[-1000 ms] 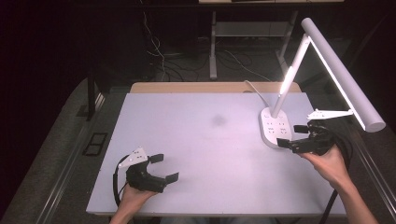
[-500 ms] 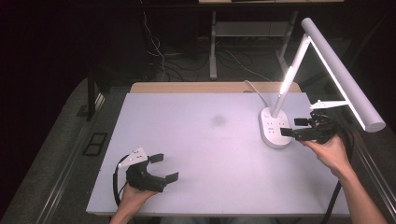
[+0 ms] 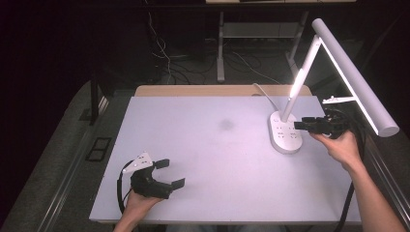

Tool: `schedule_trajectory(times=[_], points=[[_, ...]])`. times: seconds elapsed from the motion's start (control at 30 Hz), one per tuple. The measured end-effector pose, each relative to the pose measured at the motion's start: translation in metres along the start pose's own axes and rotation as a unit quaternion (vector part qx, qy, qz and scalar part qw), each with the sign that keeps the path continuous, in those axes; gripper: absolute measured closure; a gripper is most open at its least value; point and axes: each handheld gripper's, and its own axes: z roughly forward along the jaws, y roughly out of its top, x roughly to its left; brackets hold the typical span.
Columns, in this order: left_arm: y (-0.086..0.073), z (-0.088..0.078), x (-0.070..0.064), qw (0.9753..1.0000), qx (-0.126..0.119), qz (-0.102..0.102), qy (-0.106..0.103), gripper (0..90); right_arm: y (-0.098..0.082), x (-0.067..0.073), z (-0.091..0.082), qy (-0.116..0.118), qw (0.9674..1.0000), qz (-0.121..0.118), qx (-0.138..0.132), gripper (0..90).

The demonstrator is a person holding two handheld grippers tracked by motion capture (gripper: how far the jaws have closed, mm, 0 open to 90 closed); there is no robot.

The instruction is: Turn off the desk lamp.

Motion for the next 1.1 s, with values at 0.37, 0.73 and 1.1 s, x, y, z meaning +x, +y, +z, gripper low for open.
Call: schedule_trajectory(times=[0.37,0.73,1.1], points=[[0.000,0.000,0.000,1.0000,0.001,0.000,0.000,0.0,0.011,-0.020,0.018,-0.027,0.9994,0.019,0.005,82.1],[0.000,-0.001,0.000,1.0000,0.000,0.001,0.000,0.0,0.010,-0.042,0.039,-0.065,0.9963,0.054,0.012,89.9],[0.001,0.000,0.000,1.0000,0.000,0.001,0.002,0.0,0.011,-0.052,0.051,-0.070,0.9954,0.065,0.014,89.9]])
